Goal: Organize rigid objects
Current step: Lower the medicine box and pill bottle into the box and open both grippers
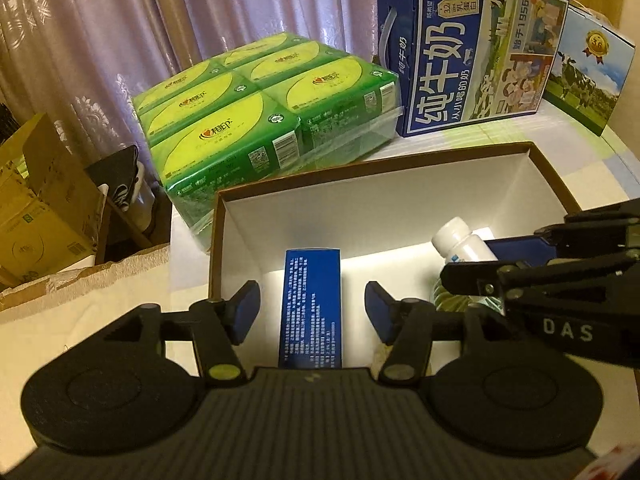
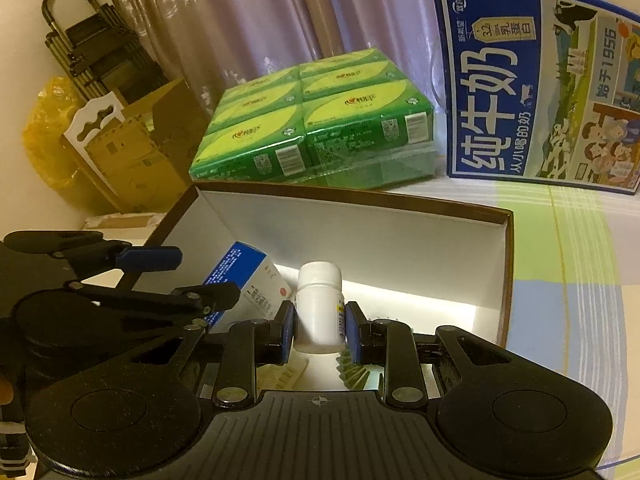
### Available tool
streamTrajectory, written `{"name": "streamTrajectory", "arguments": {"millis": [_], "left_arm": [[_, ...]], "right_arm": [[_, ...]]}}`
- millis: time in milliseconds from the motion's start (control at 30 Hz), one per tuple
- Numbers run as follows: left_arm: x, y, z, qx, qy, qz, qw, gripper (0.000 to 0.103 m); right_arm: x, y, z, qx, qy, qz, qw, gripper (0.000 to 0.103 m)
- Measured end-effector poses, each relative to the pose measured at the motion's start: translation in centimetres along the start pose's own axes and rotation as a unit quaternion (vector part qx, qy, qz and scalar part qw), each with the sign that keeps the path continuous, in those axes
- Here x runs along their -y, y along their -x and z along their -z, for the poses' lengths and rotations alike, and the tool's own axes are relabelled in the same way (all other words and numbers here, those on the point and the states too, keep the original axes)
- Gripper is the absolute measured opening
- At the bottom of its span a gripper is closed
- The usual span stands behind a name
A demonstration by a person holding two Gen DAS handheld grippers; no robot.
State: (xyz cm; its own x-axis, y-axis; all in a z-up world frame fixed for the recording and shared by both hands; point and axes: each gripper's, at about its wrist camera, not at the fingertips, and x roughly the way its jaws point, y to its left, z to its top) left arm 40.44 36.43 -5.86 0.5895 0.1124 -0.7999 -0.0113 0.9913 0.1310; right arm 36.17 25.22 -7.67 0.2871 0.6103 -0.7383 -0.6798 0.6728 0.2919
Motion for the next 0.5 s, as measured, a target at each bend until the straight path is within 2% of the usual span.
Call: {"name": "streamTrajectory", "arguments": {"millis": [167,200,233,300,500], "left_arm": [[-0.4,0.3,0.1,0.001,0.008,0.0,1.0,0.054],[-0.5,0.4,0.1,0.002,0.01,0.001,0.9999,0.054],[-0.6,0.5,0.1,0.003,0.013,0.002,0.9999,0.054],[-0.7,0.8,0.2,0.005,0.017,0.004,0.9998,0.054],[-0.8,1.8,0.7,0.005,0.029,0.012,0.9995,0.054]], "right_arm": [[0.0,-0.1,-0.5,0.037,-0.015,-0.005,0.999,0.024],[0.0,-0.1,-0.6,0.042,-0.015,-0.008,0.999,0.027],[0.0,0.0,-0.7,0.042,-0.014,-0.012,0.999,0.034],[0.0,0.4,-0.8,0.042,-0.01,-0.01,0.999,0.04],[0.2,2.1,-0.2,0.024,0.006,-0.007,1.0,0.044]]}}
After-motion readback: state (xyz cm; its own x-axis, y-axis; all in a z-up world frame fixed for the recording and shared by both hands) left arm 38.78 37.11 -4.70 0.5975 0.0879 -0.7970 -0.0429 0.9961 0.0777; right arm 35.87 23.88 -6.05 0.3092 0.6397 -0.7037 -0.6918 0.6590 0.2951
